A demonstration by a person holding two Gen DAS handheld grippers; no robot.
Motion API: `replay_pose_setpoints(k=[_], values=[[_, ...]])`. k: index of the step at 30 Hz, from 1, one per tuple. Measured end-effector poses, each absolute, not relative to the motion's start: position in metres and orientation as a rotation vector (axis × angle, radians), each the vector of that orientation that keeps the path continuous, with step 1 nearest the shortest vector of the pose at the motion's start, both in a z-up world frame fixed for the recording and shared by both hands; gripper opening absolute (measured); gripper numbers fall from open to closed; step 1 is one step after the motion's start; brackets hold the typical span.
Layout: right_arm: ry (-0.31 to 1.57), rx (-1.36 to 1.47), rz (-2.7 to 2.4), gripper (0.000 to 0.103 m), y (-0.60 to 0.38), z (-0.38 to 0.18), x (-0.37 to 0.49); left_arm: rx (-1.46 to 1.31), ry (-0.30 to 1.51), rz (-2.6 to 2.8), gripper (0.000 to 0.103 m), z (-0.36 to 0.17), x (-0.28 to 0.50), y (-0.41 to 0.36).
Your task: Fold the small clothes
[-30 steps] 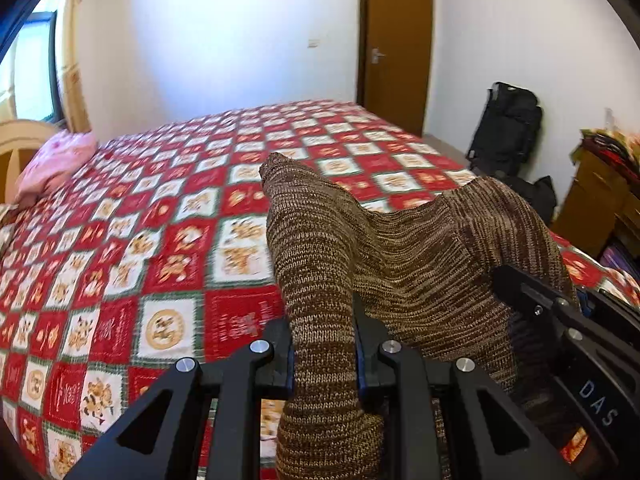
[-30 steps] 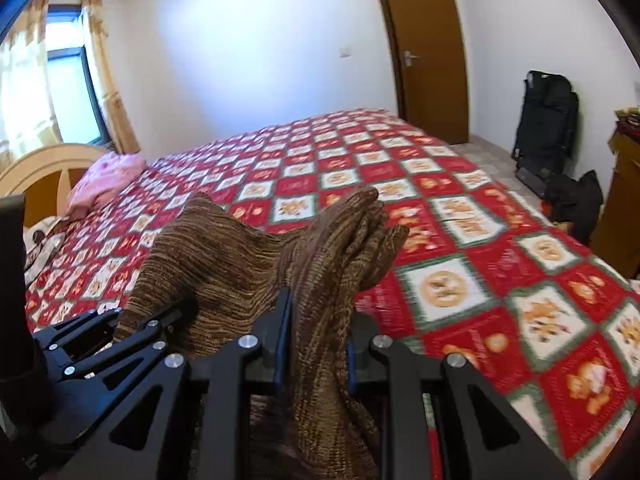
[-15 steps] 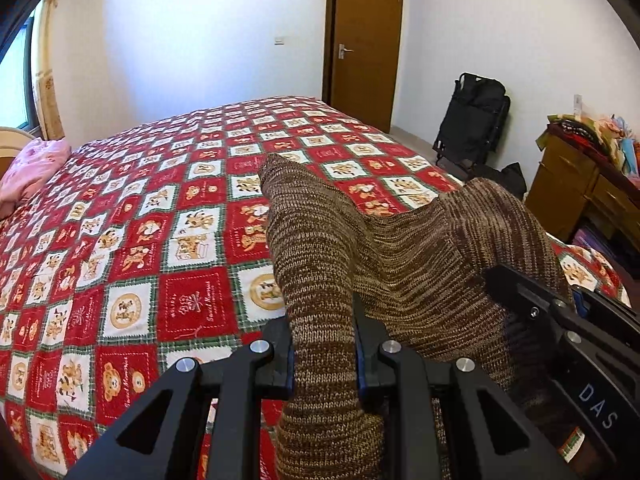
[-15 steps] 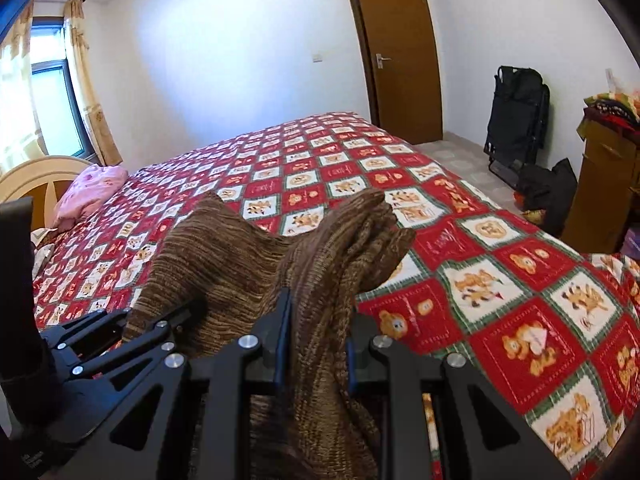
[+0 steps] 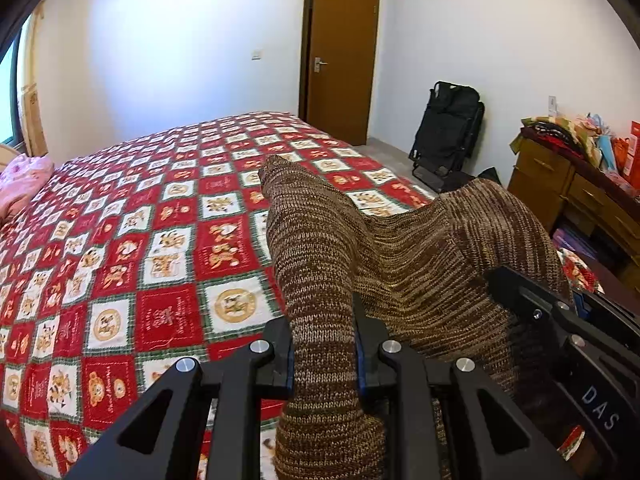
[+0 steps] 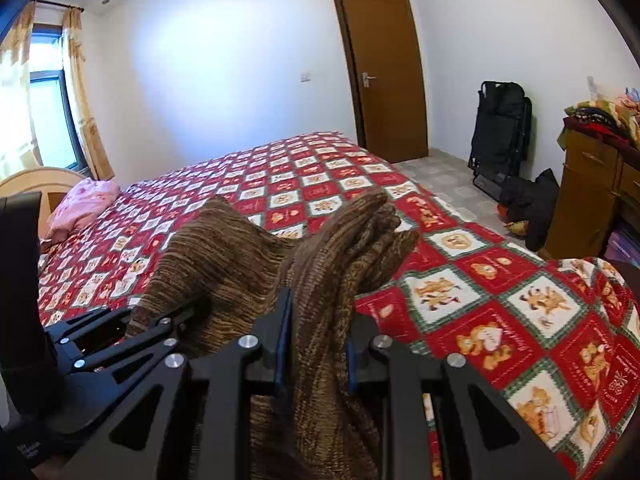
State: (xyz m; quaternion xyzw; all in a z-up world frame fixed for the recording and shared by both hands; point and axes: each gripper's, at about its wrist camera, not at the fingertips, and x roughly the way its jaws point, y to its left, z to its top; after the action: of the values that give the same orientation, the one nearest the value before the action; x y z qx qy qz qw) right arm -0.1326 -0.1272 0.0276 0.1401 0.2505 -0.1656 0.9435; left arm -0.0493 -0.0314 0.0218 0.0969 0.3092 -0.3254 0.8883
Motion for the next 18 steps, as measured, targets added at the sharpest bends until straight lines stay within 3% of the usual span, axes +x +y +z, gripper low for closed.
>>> replay_pose_setpoints(k=[18], values=[[0.437,0.285,-0.526,0.024,-0.202,0.042,-0.178,0.249,0.594,-0.851,0.022,0.024,-0.073,-0.134]])
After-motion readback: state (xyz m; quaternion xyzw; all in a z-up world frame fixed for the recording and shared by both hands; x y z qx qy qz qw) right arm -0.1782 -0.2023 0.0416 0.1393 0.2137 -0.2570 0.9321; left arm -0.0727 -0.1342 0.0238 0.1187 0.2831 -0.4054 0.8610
